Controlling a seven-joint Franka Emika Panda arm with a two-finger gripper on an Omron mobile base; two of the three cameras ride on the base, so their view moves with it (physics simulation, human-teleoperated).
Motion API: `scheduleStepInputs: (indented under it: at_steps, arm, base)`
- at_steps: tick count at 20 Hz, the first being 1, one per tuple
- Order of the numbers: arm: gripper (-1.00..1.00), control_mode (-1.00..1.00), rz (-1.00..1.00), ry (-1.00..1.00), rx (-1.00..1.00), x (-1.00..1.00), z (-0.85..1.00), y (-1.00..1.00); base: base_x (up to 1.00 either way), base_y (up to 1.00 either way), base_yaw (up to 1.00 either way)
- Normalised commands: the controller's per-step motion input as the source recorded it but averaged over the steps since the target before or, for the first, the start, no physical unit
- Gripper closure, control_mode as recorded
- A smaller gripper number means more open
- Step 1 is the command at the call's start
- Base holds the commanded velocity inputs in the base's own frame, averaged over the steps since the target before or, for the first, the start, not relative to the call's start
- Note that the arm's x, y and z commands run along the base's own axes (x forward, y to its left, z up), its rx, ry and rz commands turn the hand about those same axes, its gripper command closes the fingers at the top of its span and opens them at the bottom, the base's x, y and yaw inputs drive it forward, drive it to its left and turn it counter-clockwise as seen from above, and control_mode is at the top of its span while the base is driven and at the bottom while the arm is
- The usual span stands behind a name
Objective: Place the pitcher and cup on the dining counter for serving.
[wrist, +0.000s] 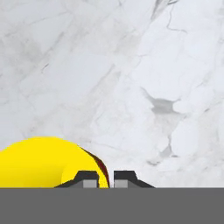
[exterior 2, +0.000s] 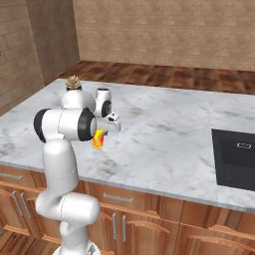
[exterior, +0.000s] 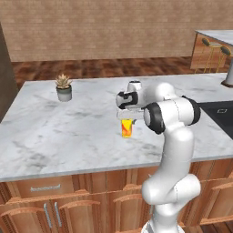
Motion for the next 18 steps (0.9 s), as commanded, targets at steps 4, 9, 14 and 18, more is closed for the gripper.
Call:
scheduleStepInputs:
  at_steps: [4, 9, 14, 18]
  arm:
    - [1.00, -1.00, 0.00, -0.11, 0.00, -0.34, 0.35, 0.00]
    - [1.00, -1.00, 0.07, -0.35, 0.00, -0.91, 0.74, -0.15]
    - [1.00, -1.00, 0.07, -0.45, 0.00, -1.00, 0.58, -0.10]
    - [1.00, -1.00, 0.04, -0.32, 0.00, -0.94, 0.48, -0.13]
  base:
    - [0.00, 0.00, 0.00]
    - [0.00, 0.00, 0.00]
    - [0.00, 0.00, 0.00]
    - [0.00, 0.00, 0.00]
